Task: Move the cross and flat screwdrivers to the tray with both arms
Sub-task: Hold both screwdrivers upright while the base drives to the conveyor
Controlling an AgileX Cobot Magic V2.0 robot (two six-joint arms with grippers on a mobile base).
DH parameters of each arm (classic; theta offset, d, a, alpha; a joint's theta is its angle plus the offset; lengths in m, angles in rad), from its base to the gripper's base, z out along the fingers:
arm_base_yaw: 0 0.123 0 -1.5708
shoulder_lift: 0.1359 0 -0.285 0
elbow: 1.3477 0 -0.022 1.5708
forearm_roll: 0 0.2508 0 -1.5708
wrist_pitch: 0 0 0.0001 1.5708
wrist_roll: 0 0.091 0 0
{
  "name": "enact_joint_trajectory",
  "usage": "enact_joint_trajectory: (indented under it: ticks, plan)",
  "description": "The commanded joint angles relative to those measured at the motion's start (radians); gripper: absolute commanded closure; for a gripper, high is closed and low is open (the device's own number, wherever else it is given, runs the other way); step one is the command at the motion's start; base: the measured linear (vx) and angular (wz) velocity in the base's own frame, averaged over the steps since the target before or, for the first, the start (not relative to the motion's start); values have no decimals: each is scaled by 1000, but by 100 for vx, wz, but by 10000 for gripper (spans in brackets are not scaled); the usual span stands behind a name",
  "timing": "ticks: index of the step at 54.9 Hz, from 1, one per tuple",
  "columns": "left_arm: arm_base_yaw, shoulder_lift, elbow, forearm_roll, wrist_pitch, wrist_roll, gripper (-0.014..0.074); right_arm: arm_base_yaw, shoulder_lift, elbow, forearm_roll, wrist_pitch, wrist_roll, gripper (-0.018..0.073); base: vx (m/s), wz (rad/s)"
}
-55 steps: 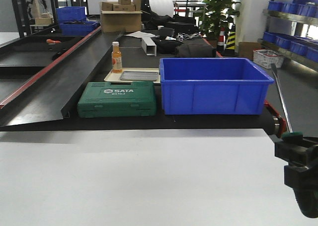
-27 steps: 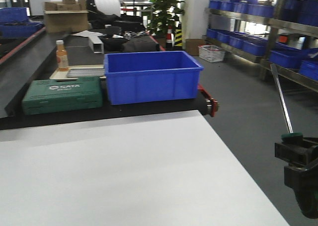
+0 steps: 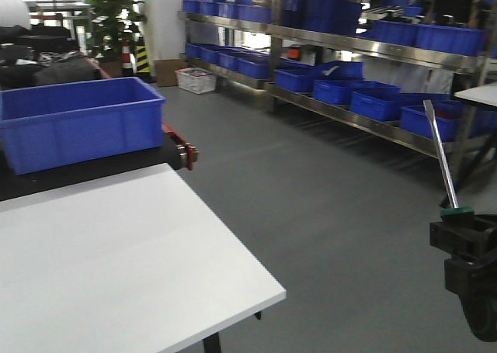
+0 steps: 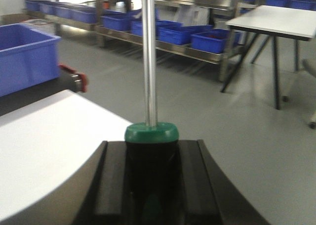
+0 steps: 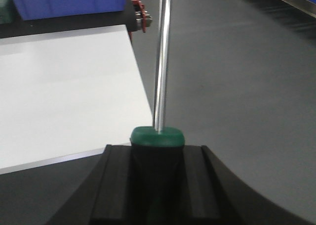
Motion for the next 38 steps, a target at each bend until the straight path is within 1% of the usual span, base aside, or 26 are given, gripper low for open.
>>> enact_joint_trajectory:
  ticks: [1, 18, 23, 29, 38]
  plan:
    - [-5, -5, -26, -30, -80, -9, 595, 1, -11, -31, -7, -87, -7, 567, -9, -66]
    - [-5, -5, -26, -30, -79, -9, 596, 1, -11, -31, -7, -87, -7, 567, -1, -61]
    - [32, -14, -26, -30, -70, -9, 596, 1, -11, -31, -7, -86, -7, 567, 9, -54]
    - [59, -29, -26, -30, -66, -9, 596, 1, -11, -31, -7, -88, -7, 567, 13, -49]
    - [60, -36, -26, -30, -61, -9, 596, 0, -11, -31, -7, -88, -7, 567, 16, -51]
